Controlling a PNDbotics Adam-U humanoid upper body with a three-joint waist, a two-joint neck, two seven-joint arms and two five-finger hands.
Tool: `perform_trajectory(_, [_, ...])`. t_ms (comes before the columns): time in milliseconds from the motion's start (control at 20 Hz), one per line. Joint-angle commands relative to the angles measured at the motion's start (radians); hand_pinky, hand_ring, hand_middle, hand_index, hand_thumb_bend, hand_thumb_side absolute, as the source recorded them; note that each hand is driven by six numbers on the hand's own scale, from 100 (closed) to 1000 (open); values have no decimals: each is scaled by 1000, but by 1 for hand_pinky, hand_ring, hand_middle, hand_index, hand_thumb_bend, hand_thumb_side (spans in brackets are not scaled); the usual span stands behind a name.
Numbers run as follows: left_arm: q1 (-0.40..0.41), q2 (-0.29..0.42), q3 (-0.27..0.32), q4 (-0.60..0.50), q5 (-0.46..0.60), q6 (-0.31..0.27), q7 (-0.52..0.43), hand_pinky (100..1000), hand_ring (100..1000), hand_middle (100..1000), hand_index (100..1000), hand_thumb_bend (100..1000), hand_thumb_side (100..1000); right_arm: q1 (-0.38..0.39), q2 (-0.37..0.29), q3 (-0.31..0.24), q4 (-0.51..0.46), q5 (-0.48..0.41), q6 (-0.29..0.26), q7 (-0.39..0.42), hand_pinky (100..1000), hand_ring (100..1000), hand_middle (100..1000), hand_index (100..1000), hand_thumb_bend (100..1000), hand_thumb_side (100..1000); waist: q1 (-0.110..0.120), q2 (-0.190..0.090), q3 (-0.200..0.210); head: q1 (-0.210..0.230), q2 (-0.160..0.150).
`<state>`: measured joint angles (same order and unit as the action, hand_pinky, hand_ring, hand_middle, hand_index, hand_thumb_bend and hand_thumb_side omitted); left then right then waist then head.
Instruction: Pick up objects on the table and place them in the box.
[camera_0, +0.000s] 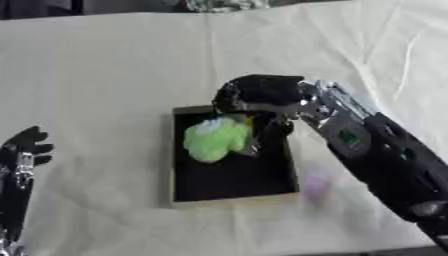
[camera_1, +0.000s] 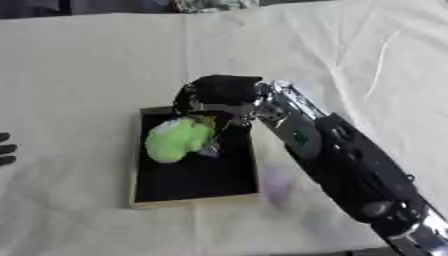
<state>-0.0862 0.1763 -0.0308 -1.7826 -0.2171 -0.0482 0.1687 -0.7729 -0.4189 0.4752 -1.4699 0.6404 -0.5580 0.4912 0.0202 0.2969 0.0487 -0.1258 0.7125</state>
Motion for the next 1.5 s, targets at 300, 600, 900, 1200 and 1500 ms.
perform_trajectory(300, [-4,5,4,-11,-2,-3,-5,728,731,732,849,100,915,-16,-34,-7,-59,-11,-32,187,855,824,778,925,293,471,2,-20,-6,4,10])
perform_trajectory(600, [0,6,5,-11,-3,-3,-6,729,732,732,849,100,916,-29,-66,-25,-90,-72,-3,337,889,872,895,977,373,504,5,-25,-11,5,12])
perform_trajectory(900, [4,7,6,-10,-4,-3,-6,730,732,734,849,100,917,-46,-129,-52,-133,-125,19,397,899,883,921,986,390,504,2,-31,-15,9,15])
perform_trajectory(1200, [5,9,7,-7,-3,-4,-5,731,732,734,850,100,917,-48,-228,-84,-173,-221,60,400,900,884,919,985,380,499,-4,-36,-22,16,14])
perform_trajectory(1500, [4,10,7,-5,-3,-6,-5,731,731,735,850,100,917,-27,-330,-147,-239,-318,104,358,900,881,911,982,386,482,-8,-35,-27,21,12])
